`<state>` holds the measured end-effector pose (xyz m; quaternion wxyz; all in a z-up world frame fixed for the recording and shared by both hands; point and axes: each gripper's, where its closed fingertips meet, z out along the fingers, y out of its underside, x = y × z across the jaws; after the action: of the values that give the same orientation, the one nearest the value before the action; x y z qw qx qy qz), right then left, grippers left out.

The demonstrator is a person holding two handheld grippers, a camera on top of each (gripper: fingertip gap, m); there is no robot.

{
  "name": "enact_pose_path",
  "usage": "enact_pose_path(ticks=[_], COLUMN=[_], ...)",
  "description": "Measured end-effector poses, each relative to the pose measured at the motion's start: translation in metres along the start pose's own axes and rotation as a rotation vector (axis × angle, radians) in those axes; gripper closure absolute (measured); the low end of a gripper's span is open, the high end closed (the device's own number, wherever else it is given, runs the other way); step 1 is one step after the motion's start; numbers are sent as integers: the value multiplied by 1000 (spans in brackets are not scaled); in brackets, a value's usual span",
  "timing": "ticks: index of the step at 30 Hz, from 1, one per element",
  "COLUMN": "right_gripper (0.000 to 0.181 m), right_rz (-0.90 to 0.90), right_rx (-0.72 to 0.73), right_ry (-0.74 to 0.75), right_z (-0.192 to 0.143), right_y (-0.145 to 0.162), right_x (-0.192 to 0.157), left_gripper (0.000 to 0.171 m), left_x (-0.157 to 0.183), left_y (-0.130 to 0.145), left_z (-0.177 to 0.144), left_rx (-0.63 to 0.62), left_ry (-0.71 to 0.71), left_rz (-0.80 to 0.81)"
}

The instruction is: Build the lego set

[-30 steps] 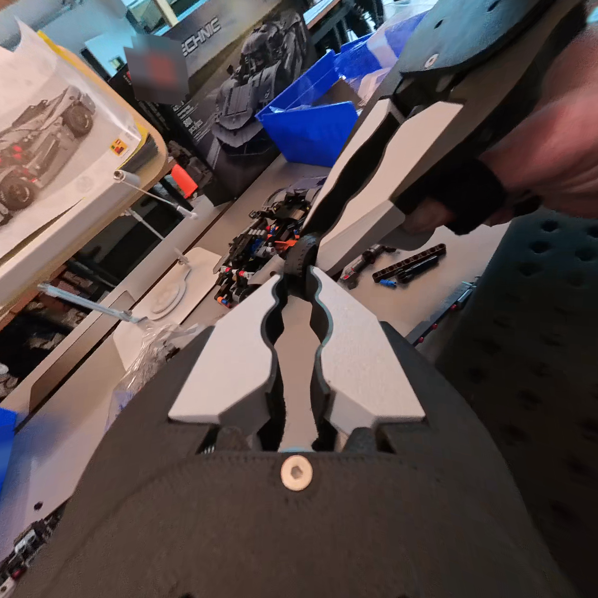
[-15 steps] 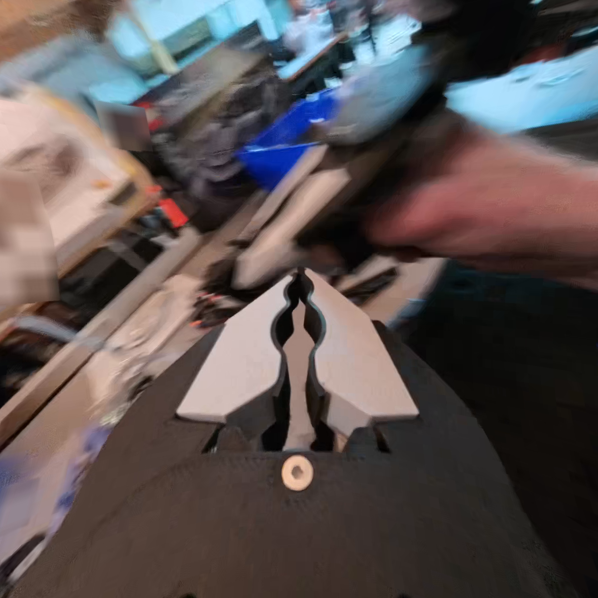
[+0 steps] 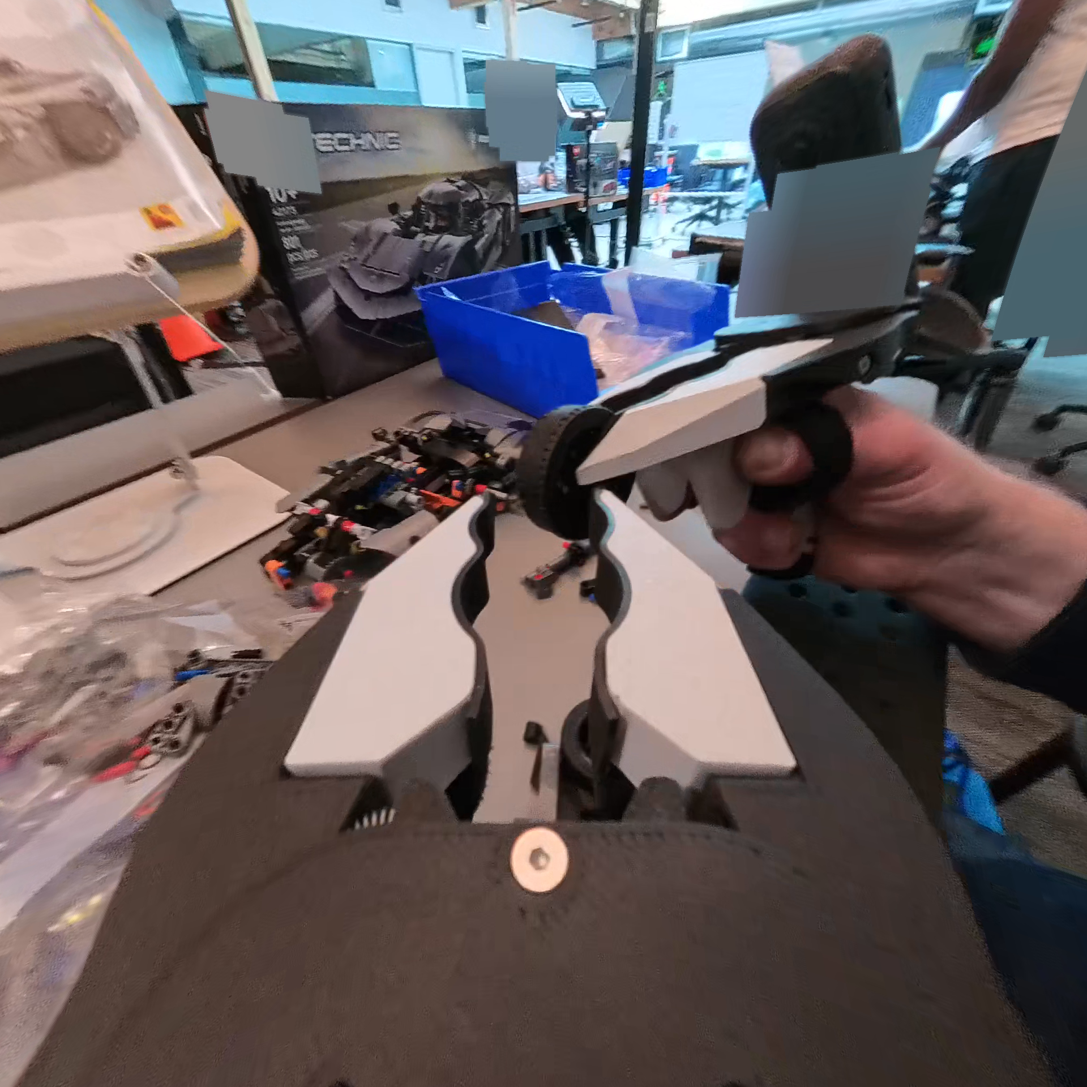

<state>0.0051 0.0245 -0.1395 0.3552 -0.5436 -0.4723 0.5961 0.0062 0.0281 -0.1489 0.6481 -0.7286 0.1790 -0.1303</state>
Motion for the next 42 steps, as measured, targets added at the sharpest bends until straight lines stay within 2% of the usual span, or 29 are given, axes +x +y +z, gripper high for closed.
enact_pose_path(ticks=[3, 7, 9, 16, 19, 23, 30, 38, 42], right_gripper=[168, 164, 162, 162, 164, 166, 166, 167, 167], right_rz=[-2, 20, 1, -102, -201, -235, -197, -184, -300], right_rx=[-18, 6, 6, -22, -72, -86, -115, -165, -180], right_ry=[8, -53, -78, -69, -23, 13, 52, 179, 311], right_z=[-1, -1, -2, -13, -21, -21, -19, -18, -16], right_y=[4, 1, -2, -7, 0, 1, 10, 15, 12], right_x=[-1, -12, -19, -26, -19, -19, -11, 4, 8], left_gripper=[147, 151, 158, 160, 160, 160, 160, 162, 164], left_x=[8, 8, 10, 21, 24, 29, 29, 23, 19], left_y=[4, 4, 12, 5, 3, 2, 14, 24, 23], left_z=[4, 2, 2, 1, -1, 0, 3, 9, 9], left_rx=[-11, -5, -44, -13, 5, 14, -52, -118, -112], left_ry=[64, 107, 115, 152, 204, 255, 290, 149, 88], left_rz=[-41, -94, -82, -68, -116, -167, -258, -146, -89])
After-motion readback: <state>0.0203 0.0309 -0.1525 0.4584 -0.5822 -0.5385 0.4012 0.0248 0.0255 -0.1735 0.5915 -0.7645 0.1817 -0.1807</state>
